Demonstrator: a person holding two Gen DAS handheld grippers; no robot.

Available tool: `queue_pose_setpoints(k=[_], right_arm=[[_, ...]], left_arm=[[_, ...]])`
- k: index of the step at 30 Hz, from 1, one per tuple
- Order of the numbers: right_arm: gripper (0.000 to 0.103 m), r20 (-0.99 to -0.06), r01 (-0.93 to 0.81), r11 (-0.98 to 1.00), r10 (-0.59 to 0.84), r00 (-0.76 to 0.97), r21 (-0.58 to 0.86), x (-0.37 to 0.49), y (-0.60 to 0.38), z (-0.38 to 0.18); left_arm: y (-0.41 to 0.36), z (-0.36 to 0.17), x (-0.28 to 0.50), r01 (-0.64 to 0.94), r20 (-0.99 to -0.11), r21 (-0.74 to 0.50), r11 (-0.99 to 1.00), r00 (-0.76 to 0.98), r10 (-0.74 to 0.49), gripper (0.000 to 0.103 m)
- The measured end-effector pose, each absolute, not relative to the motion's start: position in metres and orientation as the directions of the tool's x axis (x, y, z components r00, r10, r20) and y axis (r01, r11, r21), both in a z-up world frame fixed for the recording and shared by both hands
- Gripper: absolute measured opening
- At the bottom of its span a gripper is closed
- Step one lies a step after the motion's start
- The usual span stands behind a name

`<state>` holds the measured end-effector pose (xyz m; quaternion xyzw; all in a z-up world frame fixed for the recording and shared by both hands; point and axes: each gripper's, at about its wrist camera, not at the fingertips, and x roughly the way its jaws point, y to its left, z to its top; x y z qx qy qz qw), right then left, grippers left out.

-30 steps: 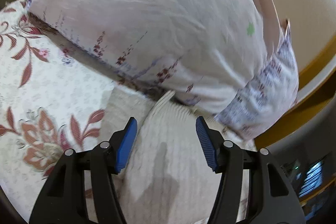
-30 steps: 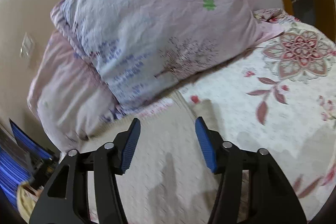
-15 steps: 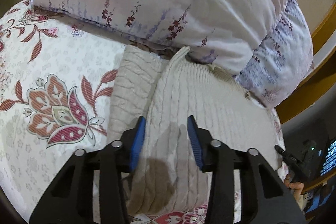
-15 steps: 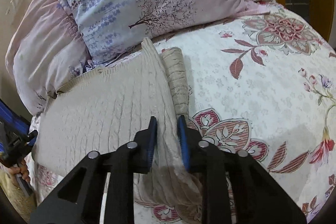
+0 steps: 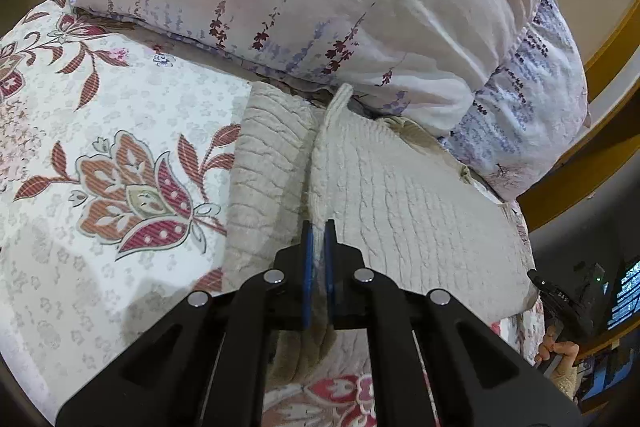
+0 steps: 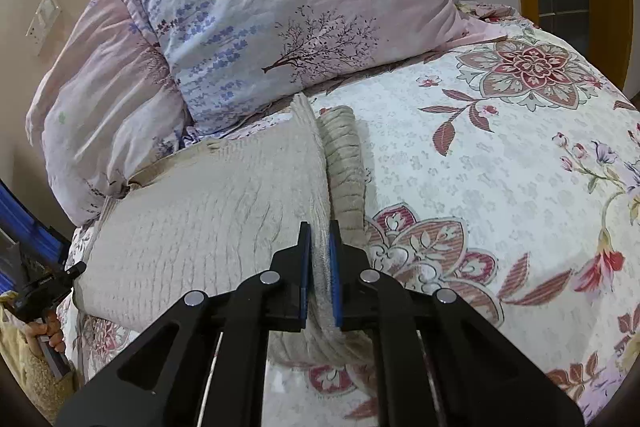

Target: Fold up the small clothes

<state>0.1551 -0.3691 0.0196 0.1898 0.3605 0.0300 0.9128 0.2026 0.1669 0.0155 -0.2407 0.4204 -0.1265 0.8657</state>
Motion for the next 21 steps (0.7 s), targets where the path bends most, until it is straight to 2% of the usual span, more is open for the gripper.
queue_pose_setpoints(k=[4, 10, 14, 16, 18, 19, 21], right_arm=[[0.009, -0.658, 0.087, 0.927, 0.190, 0.728, 0.364, 0.147, -0.367, 0.018], [0.009, -0.711, 0.141, 0.949, 0.108, 0.695, 0.282, 0.157, -0.363, 0.003], [0.011, -0.726, 0.138, 0.966, 0.065, 0.685, 0.217, 0.160, -0.356, 0.007], [0.016, -0.726, 0.140, 0.966, 0.065, 0.684, 0.219, 0.160, -0.356, 0.012], [0.023, -0.689, 0.150, 0.967, 0.035, 0.724, 0.206, 0.156, -0.353, 0.024], [0.027, -0.668, 0.140, 0.970, 0.031, 0.744, 0.201, 0.155, -0.350, 0.030], [0.029, -0.648, 0.093, 0.978, 0.050, 0.760, 0.185, 0.158, -0.338, 0.038]], left_arm=[[0.172, 0.016, 0.194, 0.030, -0.664, -0.523, 0.852, 0.612, -0.429, 0.005], [0.173, -0.002, 0.197, 0.008, -0.685, -0.515, 0.857, 0.598, -0.417, 0.005], [0.170, -0.001, 0.195, 0.011, -0.684, -0.503, 0.864, 0.606, -0.406, 0.011], [0.168, 0.006, 0.192, 0.016, -0.675, -0.491, 0.871, 0.625, -0.392, 0.017], [0.166, 0.015, 0.188, 0.025, -0.653, -0.476, 0.879, 0.660, -0.371, 0.037], [0.164, 0.024, 0.184, 0.036, -0.623, -0.460, 0.887, 0.698, -0.352, 0.039], [0.154, 0.035, 0.180, 0.074, -0.585, -0.430, 0.900, 0.736, -0.340, 0.045]])
